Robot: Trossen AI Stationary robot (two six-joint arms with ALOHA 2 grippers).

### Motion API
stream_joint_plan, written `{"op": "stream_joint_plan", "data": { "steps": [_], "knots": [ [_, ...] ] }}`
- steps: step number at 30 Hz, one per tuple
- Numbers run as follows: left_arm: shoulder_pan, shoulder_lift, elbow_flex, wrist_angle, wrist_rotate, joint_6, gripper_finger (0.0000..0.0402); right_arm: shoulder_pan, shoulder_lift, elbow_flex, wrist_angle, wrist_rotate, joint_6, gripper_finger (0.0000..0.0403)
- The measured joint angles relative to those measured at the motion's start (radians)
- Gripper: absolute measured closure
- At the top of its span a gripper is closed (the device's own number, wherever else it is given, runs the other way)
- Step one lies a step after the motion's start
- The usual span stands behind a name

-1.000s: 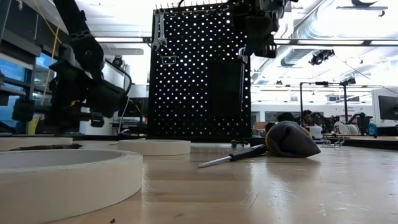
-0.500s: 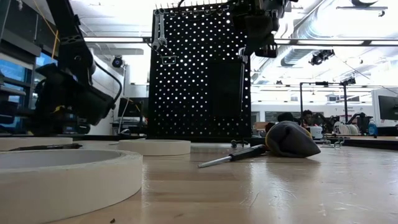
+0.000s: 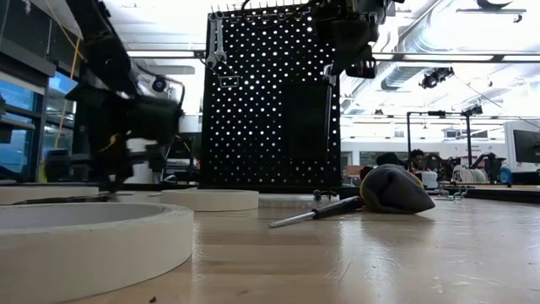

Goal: Hang tools onto peg board
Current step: Hang the 12 mm tool onto the pegboard aligned with the others

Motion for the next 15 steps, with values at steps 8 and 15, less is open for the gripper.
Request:
{"op": "stream_joint_plan", "data": {
  "steps": [8, 15],
  "knots": [
    [-0.148, 0.0, 0.033, 0.248, 0.076, 0.299, 0.0401, 0.0, 0.0, 0.0, -0.001, -0.012, -0.002, 0.0403],
    [-0.272, 0.0, 0.033, 0.414, 0.202, 0.403, 0.0402, 0.002, 0.0, 0.0, -0.001, -0.015, 0.001, 0.0403]
  ]
}}
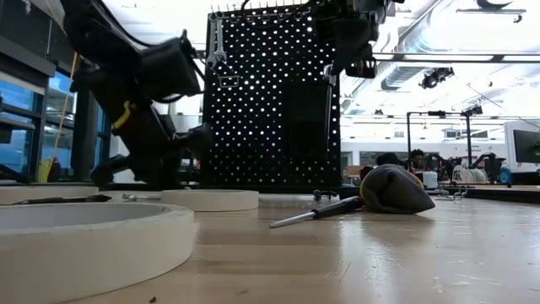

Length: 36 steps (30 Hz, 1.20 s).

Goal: Hang tools onto peg board
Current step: Hang the 12 mm tool onto the pegboard aligned with the others

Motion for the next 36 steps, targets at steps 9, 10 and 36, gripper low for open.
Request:
{"op": "stream_joint_plan", "data": {
  "steps": [9, 10, 36],
  "knots": [
    [-0.139, 0.001, -0.002, 0.061, 0.053, 0.091, 0.0402, 0.029, 0.0, 0.0, -0.013, -0.017, 0.024, 0.0403],
    [-0.145, 0.001, -0.003, 0.079, 0.062, 0.105, 0.0402, 0.038, 0.0, 0.0, -0.025, -0.029, 0.024, 0.0403],
    [-0.305, -0.002, 0.001, 0.003, 0.127, 0.51, 0.0401, 0.408, 0.188, -0.001, 0.338, 0.072, 0.334, 0.0403]
  ]
}}
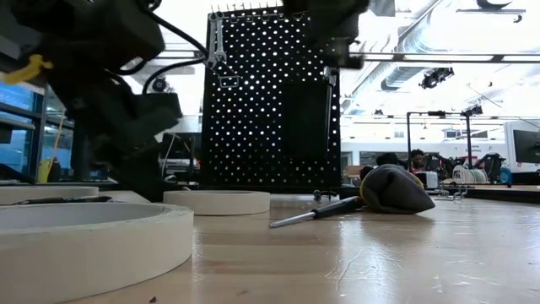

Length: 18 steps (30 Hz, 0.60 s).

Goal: Hang tools onto peg board
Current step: Hang the 12 mm tool onto the pegboard aligned with the others

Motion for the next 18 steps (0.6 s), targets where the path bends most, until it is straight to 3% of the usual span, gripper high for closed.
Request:
{"op": "stream_joint_plan", "data": {
  "steps": [4, 8, 12, 18],
  "knots": [
    [-0.033, -0.001, 0.0, -0.005, -0.01, -0.045, 0.0402, 0.012, 0.14, 0.0, 0.16, 0.019, 0.03, 0.0403],
    [-0.063, -0.005, -0.001, -0.006, -0.02, -0.112, 0.0401, 0.006, 0.252, 0.0, 0.273, 0.167, 0.084, 0.0403],
    [-0.095, -0.022, -0.005, -0.009, -0.005, -0.172, 0.0401, -0.009, 0.319, 0.0, 0.283, 0.305, 0.104, 0.0403],
    [-0.116, -0.05, -0.006, -0.012, 0.031, -0.228, 0.0401, -0.021, 0.393, 0.01, 0.214, 0.347, 0.092, 0.0403]
  ]
}}
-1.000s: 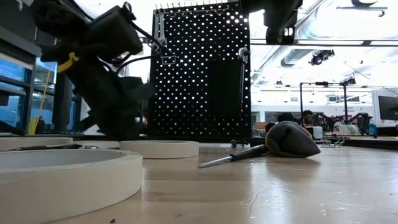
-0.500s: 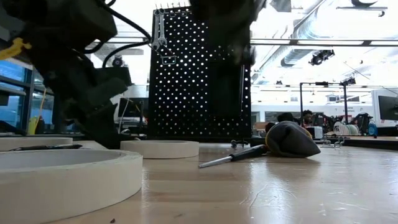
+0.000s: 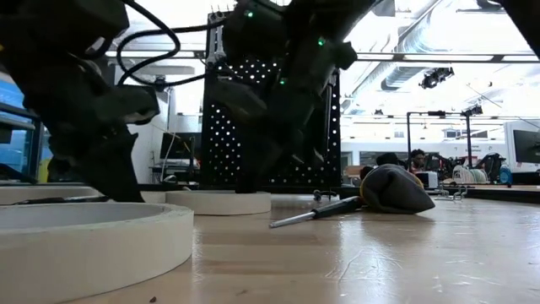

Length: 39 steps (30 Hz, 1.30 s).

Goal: Hang tools onto peg board
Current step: Hang the 12 mm tool onto the pegboard aligned with the others

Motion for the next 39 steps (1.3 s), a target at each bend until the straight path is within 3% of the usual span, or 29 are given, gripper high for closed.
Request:
{"op": "stream_joint_plan", "data": {
  "steps": [4, 9, 13, 18, 22, 26, 30, 36, 39],
  "knots": [
    [-0.003, -0.017, 0.0, -0.001, 0.01, -0.007, 0.0401, 0.004, -0.014, -0.006, -0.319, 0.079, -0.084, 0.0403],
    [-0.006, -0.018, 0.001, -0.001, -0.02, 0.024, 0.0401, 0.004, -0.095, -0.021, -0.537, 0.135, -0.179, 0.0403],
    [-0.006, -0.018, 0.001, -0.002, -0.032, 0.045, 0.0401, 0.015, -0.217, -0.012, -0.483, 0.118, -0.121, 0.0403],
    [-0.008, -0.018, 0.001, -0.003, -0.048, 0.045, 0.0401, 0.081, -0.277, -0.012, -0.201, -0.078, -0.116, 0.0403],
    [-0.008, -0.018, 0.001, -0.003, -0.058, 0.045, 0.0401, 0.148, -0.218, -0.008, 0.063, -0.229, -0.139, 0.0403],
    [-0.016, -0.018, 0.001, -0.002, -0.062, 0.045, 0.0401, 0.201, -0.12, -0.013, 0.227, -0.256, -0.135, 0.0403],
    [-0.021, -0.018, 0.001, -0.003, -0.067, 0.046, 0.0401, 0.201, -0.039, -0.009, 0.407, -0.359, -0.132, 0.0403],
    [-0.021, -0.018, 0.001, -0.002, -0.066, 0.046, 0.0401, 0.232, 0.082, -0.01, 0.55, -0.352, -0.123, 0.0403],
    [-0.021, -0.018, 0.001, -0.001, -0.059, 0.046, 0.0401, 0.248, 0.122, -0.005, 0.531, -0.351, -0.089, 0.0403]
  ]
}}
